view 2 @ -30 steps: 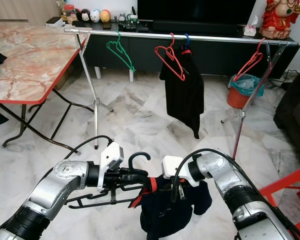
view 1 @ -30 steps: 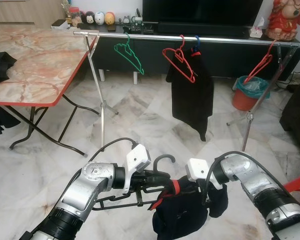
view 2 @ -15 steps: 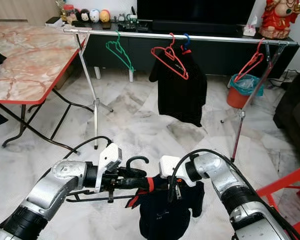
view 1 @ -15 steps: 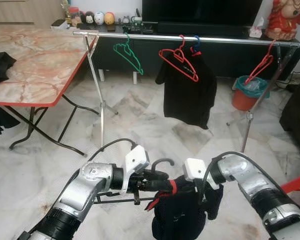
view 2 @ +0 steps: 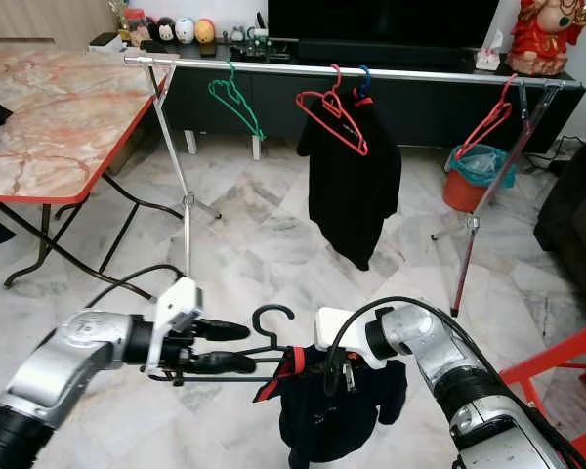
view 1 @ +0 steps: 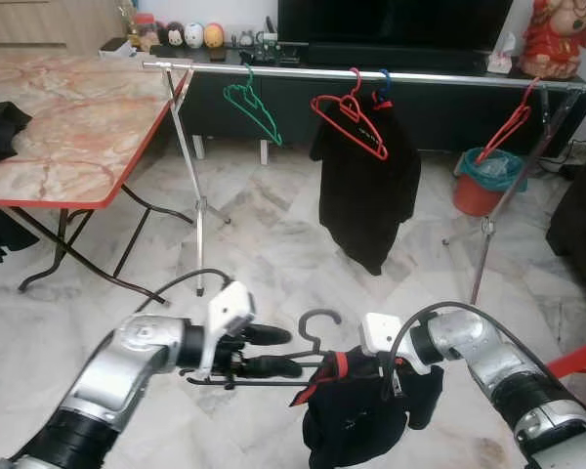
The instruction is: Hang hanger
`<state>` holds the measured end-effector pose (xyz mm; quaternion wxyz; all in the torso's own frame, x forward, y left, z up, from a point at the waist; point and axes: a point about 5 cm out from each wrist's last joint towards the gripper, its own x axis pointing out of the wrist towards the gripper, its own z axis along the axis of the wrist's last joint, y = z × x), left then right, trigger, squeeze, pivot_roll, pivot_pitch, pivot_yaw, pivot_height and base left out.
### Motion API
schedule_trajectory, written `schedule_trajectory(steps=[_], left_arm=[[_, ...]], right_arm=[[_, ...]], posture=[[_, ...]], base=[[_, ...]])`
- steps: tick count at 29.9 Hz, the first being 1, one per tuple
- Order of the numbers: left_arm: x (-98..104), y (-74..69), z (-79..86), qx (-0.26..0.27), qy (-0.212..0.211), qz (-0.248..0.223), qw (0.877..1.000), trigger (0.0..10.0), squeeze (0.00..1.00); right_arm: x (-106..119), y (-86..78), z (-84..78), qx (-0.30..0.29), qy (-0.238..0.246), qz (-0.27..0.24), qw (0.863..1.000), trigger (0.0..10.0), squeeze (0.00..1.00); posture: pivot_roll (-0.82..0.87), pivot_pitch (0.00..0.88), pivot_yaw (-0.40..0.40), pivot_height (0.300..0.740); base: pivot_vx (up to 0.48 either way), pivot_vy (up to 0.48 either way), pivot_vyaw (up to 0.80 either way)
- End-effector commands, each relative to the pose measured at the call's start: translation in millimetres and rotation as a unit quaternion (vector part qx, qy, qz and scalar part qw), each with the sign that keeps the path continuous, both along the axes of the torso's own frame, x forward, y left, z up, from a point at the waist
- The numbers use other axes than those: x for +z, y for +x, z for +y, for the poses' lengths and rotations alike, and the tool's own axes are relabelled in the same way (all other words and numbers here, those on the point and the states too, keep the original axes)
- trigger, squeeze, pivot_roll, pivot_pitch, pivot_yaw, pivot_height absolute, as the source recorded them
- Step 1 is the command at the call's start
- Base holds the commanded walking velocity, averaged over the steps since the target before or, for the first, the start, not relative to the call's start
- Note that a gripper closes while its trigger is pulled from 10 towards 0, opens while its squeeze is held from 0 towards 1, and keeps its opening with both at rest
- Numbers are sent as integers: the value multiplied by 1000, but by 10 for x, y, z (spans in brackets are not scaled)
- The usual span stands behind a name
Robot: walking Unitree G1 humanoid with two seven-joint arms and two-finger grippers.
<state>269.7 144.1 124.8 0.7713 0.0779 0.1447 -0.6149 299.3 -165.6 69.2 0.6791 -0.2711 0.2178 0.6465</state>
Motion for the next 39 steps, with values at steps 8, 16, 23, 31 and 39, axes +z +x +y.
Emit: schedule_trajectory(steps=[8,16,23,31,39], left_arm=[[118,169,535,173,-26,-43,984,10000,1000],[104,299,1049,404,-61,-92,908,10000,0],[-199,314,1292,590,-65,-64,802,10000,0],[-533,331,1309,648,3,-17,762,10000,0],[-649,347,888,537,-12,18,843,10000,0]], right_arm=[[64,92,-61,-36,-2,-38,999,0,0],[115,202,-178,-108,-4,-81,991,0,0],[150,305,-169,-165,3,-124,978,0,0],[208,388,-50,-178,17,-149,973,6431,0],[350,439,104,-162,74,-147,973,10000,0]], posture=[[92,0,-2,740],[93,0,0,740],[95,0,0,740],[97,0,4,740],[99,0,8,740]], base=[[0,0,0],[0,0,0],[0,0,0],[0,0,0],[0,0,0]])
